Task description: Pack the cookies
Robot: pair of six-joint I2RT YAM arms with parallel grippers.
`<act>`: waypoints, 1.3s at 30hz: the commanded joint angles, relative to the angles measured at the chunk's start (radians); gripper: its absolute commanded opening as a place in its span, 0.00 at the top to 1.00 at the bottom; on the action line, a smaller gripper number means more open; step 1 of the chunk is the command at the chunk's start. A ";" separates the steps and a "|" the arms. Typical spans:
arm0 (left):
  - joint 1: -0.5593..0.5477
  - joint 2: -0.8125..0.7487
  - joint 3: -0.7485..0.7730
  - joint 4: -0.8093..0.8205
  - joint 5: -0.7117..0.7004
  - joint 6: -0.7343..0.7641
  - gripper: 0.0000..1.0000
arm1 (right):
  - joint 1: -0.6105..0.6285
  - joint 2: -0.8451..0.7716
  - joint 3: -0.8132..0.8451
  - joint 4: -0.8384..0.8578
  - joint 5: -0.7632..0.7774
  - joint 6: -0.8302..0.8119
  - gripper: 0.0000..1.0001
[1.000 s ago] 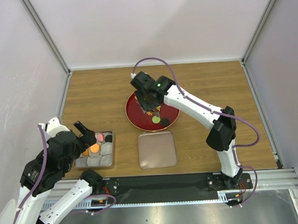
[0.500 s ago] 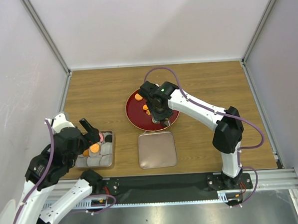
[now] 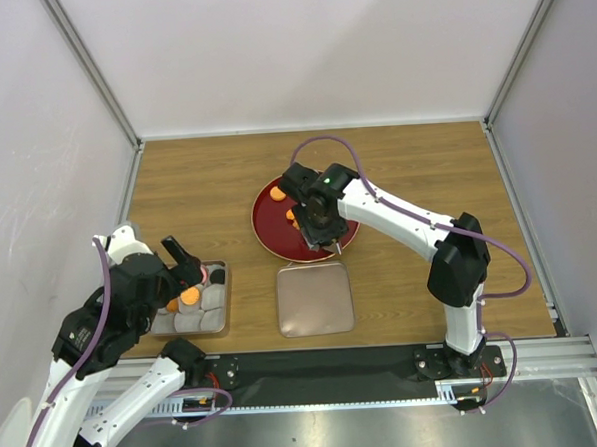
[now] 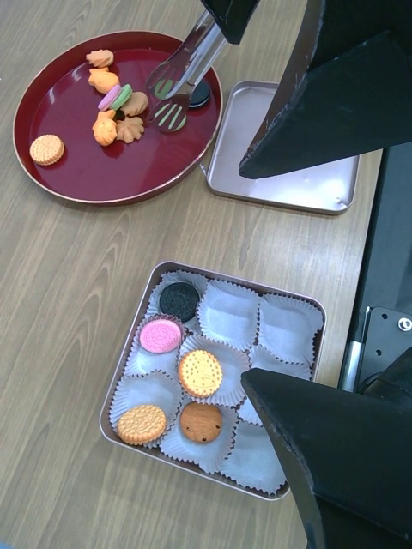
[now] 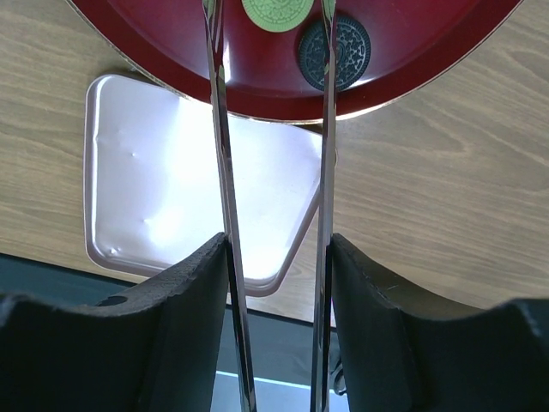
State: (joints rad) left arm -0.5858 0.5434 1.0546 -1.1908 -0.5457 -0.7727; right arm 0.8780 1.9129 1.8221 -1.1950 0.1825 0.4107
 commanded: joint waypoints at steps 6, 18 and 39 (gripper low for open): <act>0.007 0.012 0.001 0.030 0.007 0.035 0.00 | -0.005 -0.018 -0.014 0.008 -0.017 0.004 0.48; 0.007 0.013 -0.005 0.033 0.012 0.033 0.00 | -0.019 -0.002 -0.027 0.015 -0.044 -0.003 0.49; 0.007 0.016 -0.001 0.031 0.004 0.030 0.00 | -0.020 0.026 0.147 -0.067 -0.026 -0.013 0.66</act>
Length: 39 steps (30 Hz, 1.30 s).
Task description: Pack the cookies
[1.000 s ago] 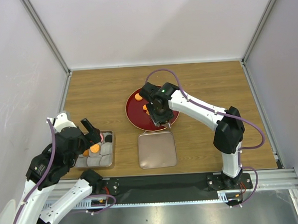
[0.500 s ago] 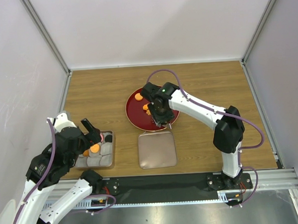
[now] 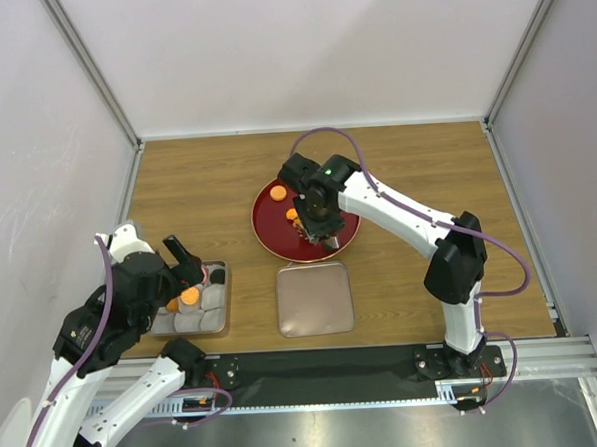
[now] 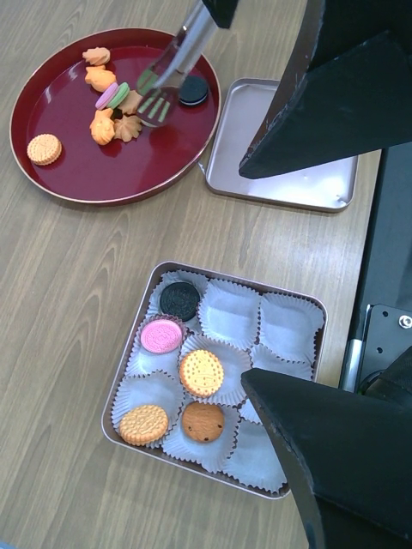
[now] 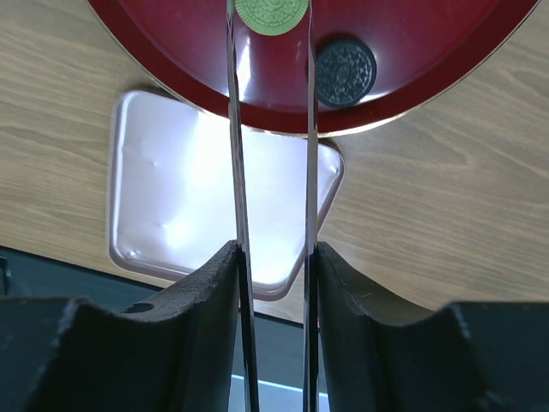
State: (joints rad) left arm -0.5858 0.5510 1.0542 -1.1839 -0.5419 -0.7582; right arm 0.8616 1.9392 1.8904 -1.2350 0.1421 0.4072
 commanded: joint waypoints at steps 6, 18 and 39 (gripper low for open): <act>0.007 0.007 0.012 0.017 -0.015 0.010 0.00 | 0.007 0.004 0.147 -0.038 0.004 -0.018 0.66; 0.007 0.020 0.104 -0.033 -0.070 -0.010 0.00 | 0.145 0.086 0.351 0.011 -0.084 -0.102 0.65; 0.007 0.059 0.259 -0.138 -0.069 -0.038 0.00 | 0.367 0.254 0.542 0.023 -0.159 -0.231 0.62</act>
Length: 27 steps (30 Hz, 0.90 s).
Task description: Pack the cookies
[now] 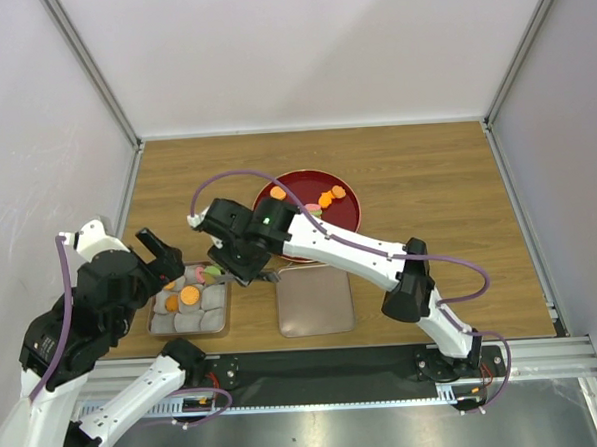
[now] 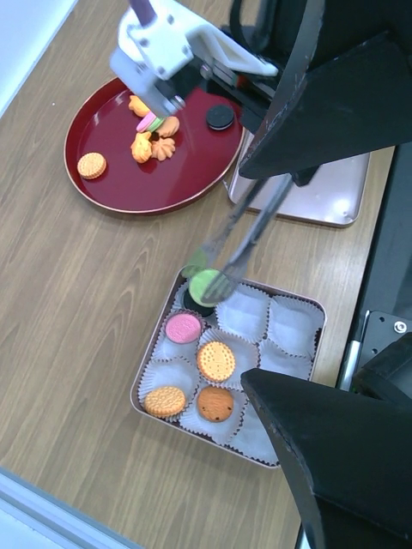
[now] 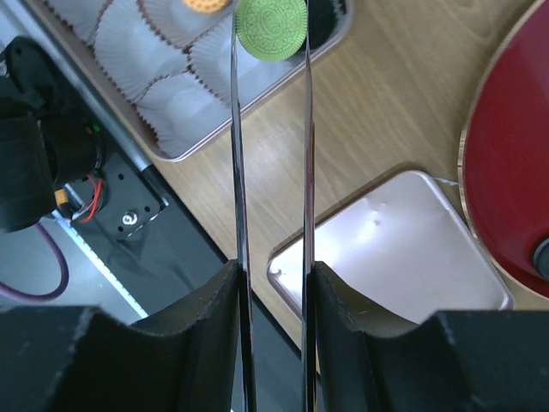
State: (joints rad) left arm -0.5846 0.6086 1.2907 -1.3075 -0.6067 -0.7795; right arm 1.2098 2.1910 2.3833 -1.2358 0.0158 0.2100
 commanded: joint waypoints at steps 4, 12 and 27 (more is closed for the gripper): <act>0.006 -0.006 0.012 -0.016 0.002 -0.017 0.00 | 0.036 0.016 0.050 0.025 -0.034 -0.040 0.62; 0.006 -0.021 -0.002 -0.021 0.010 -0.020 0.00 | 0.054 0.047 0.047 0.016 -0.031 -0.046 0.58; 0.008 -0.033 -0.018 -0.022 0.018 -0.018 0.00 | 0.057 0.061 0.048 0.015 0.010 -0.046 0.46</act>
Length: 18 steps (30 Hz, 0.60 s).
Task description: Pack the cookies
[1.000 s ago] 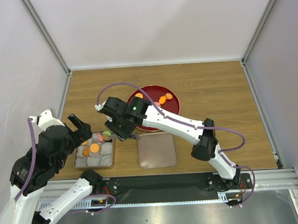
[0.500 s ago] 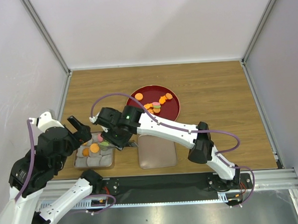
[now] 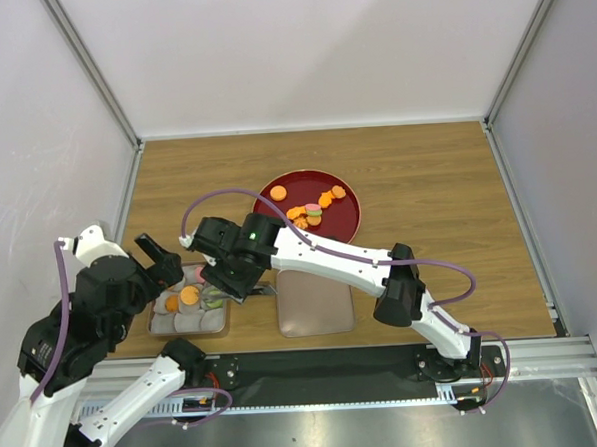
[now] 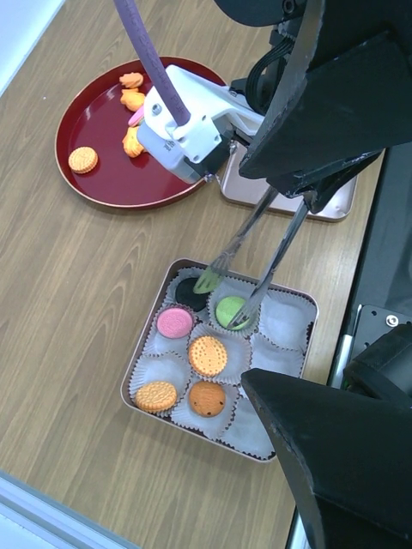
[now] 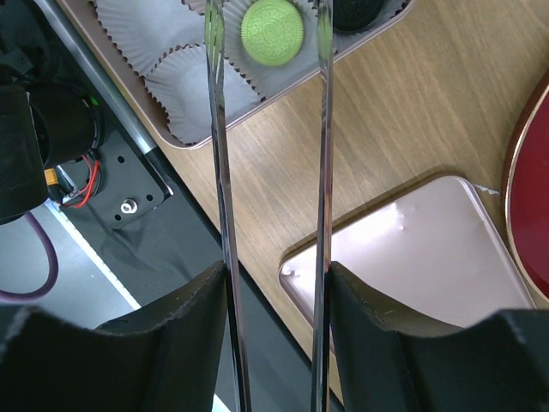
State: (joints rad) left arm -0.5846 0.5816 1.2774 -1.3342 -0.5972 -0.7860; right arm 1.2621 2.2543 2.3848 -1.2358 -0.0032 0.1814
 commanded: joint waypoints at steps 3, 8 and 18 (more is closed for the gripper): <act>0.006 -0.006 -0.007 0.007 0.008 -0.012 0.00 | 0.005 -0.007 0.051 0.015 0.037 -0.019 0.46; 0.006 0.000 -0.001 0.013 0.007 -0.009 0.00 | -0.006 -0.022 0.094 0.018 0.051 -0.016 0.49; 0.006 0.012 -0.010 0.036 0.013 -0.001 0.00 | -0.125 -0.168 0.032 0.010 0.155 0.039 0.52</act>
State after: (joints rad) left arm -0.5846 0.5816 1.2716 -1.3315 -0.5949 -0.7856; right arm 1.1770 2.2124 2.4302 -1.2289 0.0792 0.1974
